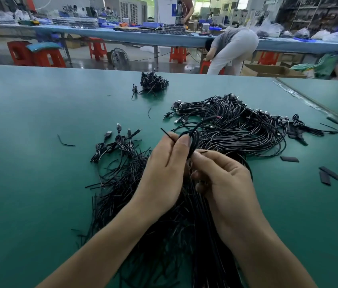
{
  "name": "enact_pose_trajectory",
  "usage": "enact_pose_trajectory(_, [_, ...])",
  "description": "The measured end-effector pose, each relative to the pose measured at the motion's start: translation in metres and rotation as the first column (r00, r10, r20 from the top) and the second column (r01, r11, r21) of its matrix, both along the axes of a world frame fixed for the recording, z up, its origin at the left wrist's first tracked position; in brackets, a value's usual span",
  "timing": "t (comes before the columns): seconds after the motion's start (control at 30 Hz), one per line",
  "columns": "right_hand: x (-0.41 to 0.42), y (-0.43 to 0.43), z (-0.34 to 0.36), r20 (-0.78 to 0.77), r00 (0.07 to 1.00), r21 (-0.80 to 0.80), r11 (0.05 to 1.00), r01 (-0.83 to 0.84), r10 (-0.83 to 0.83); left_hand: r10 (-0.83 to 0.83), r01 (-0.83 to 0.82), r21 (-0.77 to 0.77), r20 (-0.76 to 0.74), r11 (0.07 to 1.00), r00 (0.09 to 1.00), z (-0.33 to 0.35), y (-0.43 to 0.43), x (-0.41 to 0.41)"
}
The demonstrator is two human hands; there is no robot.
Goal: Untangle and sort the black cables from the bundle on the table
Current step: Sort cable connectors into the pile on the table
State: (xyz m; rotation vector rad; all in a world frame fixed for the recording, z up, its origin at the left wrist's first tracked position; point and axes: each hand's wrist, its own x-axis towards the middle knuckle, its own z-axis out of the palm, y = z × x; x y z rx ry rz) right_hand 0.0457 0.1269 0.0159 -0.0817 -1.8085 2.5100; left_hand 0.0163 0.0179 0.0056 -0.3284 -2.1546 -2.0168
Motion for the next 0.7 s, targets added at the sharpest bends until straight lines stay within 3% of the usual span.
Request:
enact_pose_trajectory(0.07, [-0.001, 0.002, -0.002, -0.024, 1.0, 0.146, 0.989, -0.017, 0.021, 0.078, -0.095, -0.151, -0.115, 0.984, 0.99, -0.002, -0.004, -0.002])
enact_pose_trajectory(0.13, [-0.002, 0.005, -0.006, -0.136, 0.991, 0.393, 0.918, 0.063, -0.009, 0.117, -0.185, -0.321, -0.22, 0.929, 0.969, -0.005, -0.008, -0.004])
enact_pose_trajectory(0.23, [-0.002, 0.009, -0.012, -0.406, 0.914, 0.727, 0.606, 0.321, 0.003, 0.148, -0.226, -0.441, -0.206, 0.869, 0.967, -0.008, -0.013, -0.005])
enact_pose_trajectory(0.3, [-0.001, 0.009, -0.014, -0.51, 0.857, 0.785, 0.449, 0.426, 0.078, 0.114, -0.184, -0.497, -0.167, 0.848, 0.979, -0.01, -0.016, -0.006])
enact_pose_trajectory(0.43, [-0.003, 0.017, -0.013, -0.592, 0.763, 0.796, 0.34, 0.502, 0.259, 0.03, -0.018, -0.551, 0.013, 0.834, 0.999, -0.006, -0.025, -0.013])
enact_pose_trajectory(0.53, [-0.008, 0.024, -0.011, -0.543, 0.771, 0.828, 0.368, 0.424, 0.332, -0.077, 0.157, -0.541, 0.168, 0.827, 0.983, 0.001, -0.029, -0.015])
enact_pose_trajectory(0.7, [-0.008, 0.022, -0.01, -0.415, 0.858, 0.737, 0.666, 0.12, 0.304, -0.185, 0.346, -0.449, 0.363, 0.824, 0.913, 0.006, -0.03, -0.011])
